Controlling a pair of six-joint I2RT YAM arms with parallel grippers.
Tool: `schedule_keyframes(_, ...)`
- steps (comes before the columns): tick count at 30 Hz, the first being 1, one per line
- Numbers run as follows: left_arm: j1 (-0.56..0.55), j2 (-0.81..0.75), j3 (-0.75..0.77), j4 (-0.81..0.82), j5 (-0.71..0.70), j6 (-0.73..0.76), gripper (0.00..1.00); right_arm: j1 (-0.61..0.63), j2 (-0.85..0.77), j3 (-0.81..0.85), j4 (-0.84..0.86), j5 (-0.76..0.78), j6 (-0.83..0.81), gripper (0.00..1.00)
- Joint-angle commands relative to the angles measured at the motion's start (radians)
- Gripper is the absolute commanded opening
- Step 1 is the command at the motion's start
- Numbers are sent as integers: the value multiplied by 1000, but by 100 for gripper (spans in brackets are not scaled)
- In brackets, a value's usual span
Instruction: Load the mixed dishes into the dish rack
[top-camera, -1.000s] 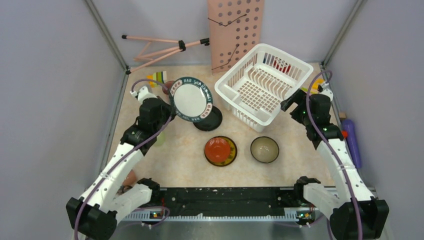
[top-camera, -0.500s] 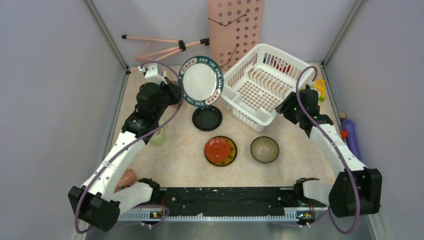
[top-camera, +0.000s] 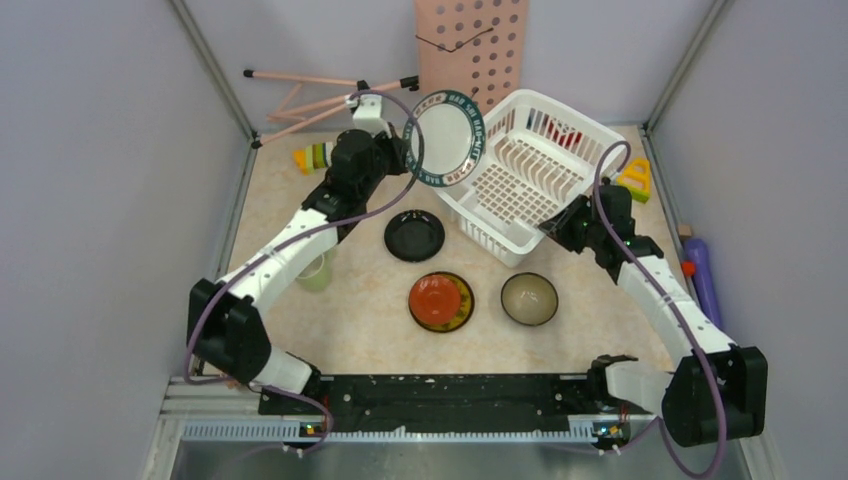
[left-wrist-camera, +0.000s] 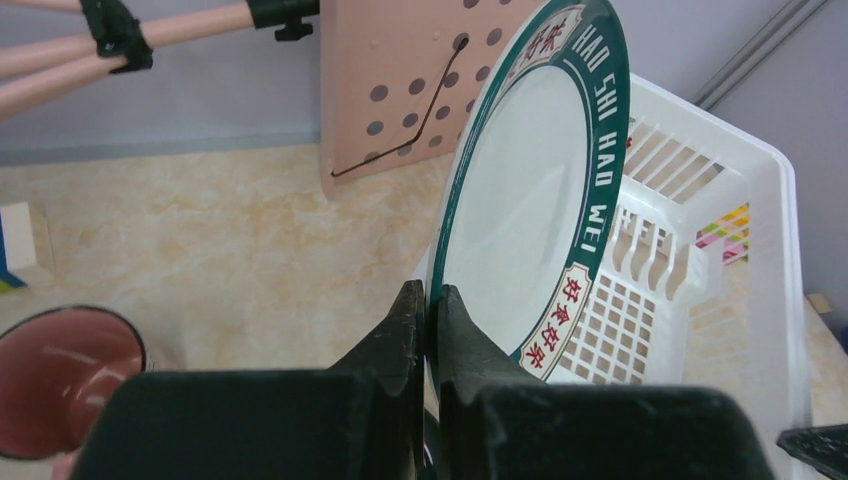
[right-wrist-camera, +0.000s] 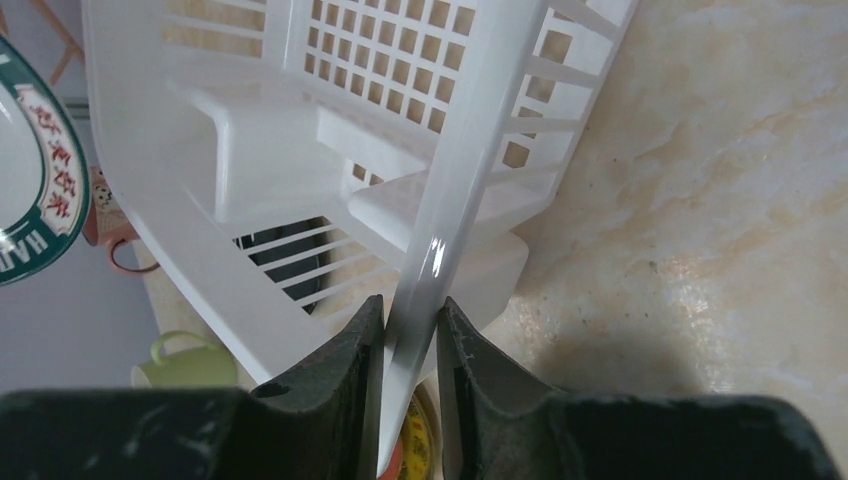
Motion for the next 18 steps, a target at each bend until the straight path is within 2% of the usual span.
schedule_keyframes(1,-47,87,155,200,-66,122,0,16,-45,11,48,-67,31,20)
schedule_keyframes(12,-116,346,346,330,-185,291,0,24,-94,-45,35,-98,45,21)
schedule_keyframes(15,-139,415,386,378,-236,369,0,25,-90,-49,37,-86,34,37)
schedule_keyframes(17,-157,464,407,426,-275,432,0,25,-82,-49,39,-82,27,57)
schedule_keyframes(18,-166,486,419,447,-300,461,0,24,-79,-48,39,-78,24,63)
